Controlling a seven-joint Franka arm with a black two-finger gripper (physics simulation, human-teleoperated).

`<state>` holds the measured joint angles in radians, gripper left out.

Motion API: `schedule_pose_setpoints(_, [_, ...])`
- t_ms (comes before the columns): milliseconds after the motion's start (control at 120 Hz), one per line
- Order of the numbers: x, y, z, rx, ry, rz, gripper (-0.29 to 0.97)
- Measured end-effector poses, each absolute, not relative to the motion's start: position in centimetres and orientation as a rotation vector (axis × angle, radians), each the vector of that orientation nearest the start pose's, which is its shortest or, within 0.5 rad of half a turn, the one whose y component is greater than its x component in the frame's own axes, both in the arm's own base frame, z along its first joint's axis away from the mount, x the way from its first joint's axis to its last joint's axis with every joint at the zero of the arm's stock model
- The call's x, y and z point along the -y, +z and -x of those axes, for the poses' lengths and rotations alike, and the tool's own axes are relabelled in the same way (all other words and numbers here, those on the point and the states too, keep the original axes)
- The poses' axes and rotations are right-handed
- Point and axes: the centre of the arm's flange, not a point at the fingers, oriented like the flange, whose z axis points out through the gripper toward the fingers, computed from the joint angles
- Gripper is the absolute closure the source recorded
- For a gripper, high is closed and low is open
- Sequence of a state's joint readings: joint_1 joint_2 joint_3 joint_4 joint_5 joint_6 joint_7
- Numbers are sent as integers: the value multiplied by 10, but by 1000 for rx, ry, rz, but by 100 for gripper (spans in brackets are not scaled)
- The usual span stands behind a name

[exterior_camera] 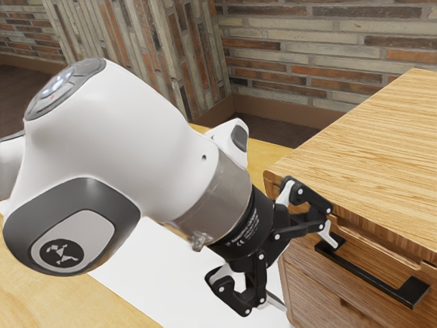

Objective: Pull the drawer handle with one arm to open the drawer

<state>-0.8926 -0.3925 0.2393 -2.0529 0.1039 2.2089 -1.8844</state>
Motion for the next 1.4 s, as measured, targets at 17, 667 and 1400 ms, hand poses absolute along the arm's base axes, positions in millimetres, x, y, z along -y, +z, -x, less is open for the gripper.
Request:
schedule_pose_setpoints(17, [273,652,-396,-1480,222,-2161,1])
schedule_pose_setpoints(667, [282,652,-401,-1506,229,-2135,20])
schedule_pose_setpoints(1400, [290,665,-394,-1437,254,-2258,22])
